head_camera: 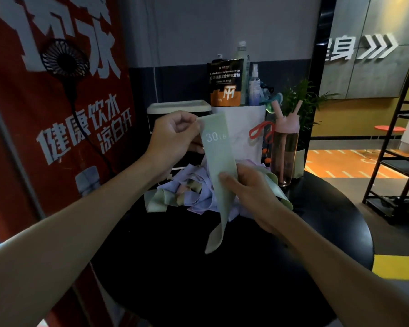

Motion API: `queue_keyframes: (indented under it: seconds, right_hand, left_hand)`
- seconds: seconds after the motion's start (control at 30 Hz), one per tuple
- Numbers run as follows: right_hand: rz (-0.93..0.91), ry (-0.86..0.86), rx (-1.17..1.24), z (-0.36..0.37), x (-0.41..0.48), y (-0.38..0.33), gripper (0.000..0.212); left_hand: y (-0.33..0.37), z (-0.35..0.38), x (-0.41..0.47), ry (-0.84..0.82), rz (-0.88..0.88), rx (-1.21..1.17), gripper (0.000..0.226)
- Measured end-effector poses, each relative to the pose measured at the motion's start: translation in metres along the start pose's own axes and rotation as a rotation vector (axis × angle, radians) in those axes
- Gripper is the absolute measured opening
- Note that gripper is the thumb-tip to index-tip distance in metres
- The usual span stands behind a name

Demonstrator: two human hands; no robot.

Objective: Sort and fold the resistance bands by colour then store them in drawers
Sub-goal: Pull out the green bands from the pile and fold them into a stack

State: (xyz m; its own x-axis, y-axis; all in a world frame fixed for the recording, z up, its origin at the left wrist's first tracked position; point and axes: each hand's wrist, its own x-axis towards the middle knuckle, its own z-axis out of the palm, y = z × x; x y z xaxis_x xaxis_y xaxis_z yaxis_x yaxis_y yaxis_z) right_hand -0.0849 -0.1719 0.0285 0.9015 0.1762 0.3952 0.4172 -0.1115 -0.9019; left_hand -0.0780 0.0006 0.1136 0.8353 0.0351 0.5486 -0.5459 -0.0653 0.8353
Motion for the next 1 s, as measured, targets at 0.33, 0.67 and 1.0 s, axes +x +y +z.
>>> queue_keyframes:
  seconds: [0.33, 0.67, 1.0]
  right_hand:
    - [0.3, -0.219, 0.445, -0.017, -0.04, 0.02, 0.029]
    - [0.305, -0.129, -0.013, -0.063, -0.07, 0.051, 0.014]
    - [0.163, -0.246, -0.639, -0.083, -0.065, 0.081, 0.014]
  left_hand:
    - [-0.018, -0.011, -0.011, 0.215, -0.152, -0.118, 0.011]
    - [-0.075, -0.027, -0.068, 0.364, -0.282, -0.016, 0.018]
    - [-0.122, -0.042, -0.135, 0.185, -0.276, 0.383, 0.019]
